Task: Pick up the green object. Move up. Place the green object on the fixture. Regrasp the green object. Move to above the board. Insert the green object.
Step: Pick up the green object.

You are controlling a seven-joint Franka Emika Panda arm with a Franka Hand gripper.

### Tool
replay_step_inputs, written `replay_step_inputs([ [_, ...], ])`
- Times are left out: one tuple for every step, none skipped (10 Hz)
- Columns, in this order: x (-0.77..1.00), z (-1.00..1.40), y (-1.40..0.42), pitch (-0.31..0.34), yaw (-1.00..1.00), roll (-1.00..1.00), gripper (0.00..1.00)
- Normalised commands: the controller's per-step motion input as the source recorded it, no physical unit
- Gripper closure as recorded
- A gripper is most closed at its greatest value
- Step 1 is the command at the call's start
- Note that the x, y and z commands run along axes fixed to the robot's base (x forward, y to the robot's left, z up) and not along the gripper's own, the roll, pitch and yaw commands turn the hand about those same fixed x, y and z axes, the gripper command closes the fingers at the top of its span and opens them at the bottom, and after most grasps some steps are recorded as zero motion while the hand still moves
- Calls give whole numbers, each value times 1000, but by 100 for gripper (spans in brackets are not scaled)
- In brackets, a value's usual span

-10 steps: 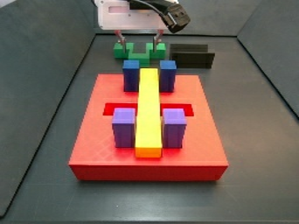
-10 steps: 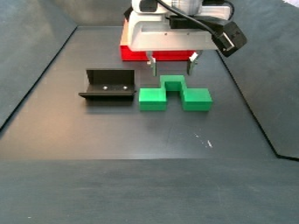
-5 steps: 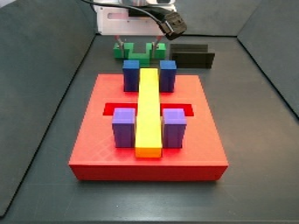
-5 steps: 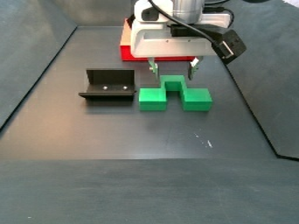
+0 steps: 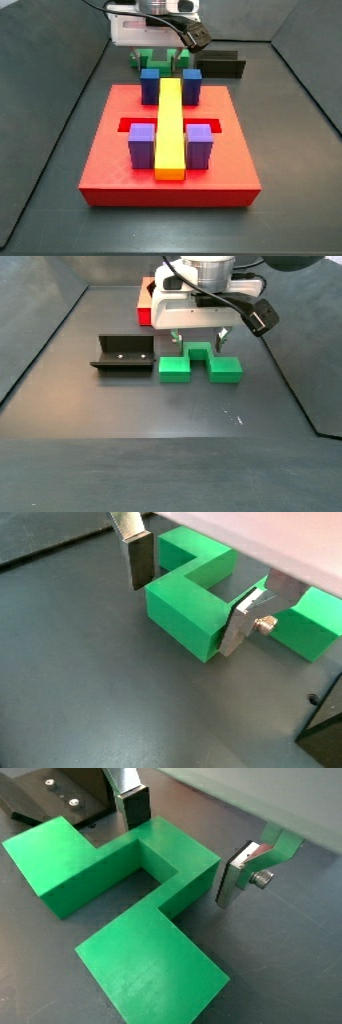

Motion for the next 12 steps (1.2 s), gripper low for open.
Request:
replay_step_inputs([
  [0,-194,0,-4,0,43,0],
  [-14,0,0,-31,0,0,0],
  [0,0,0,0,0,0,0],
  [0,0,0,0,0,0,100],
  [0,0,0,0,0,0,100],
  [0,0,0,0,0,0,100],
  [0,0,0,0,0,0,100],
  [0,0,0,0,0,0,100],
  [0,0,0,0,0,0,100],
  [0,0,0,0,0,0,100],
  [0,0,0,0,0,0,100],
  [0,0,0,0,0,0,100],
])
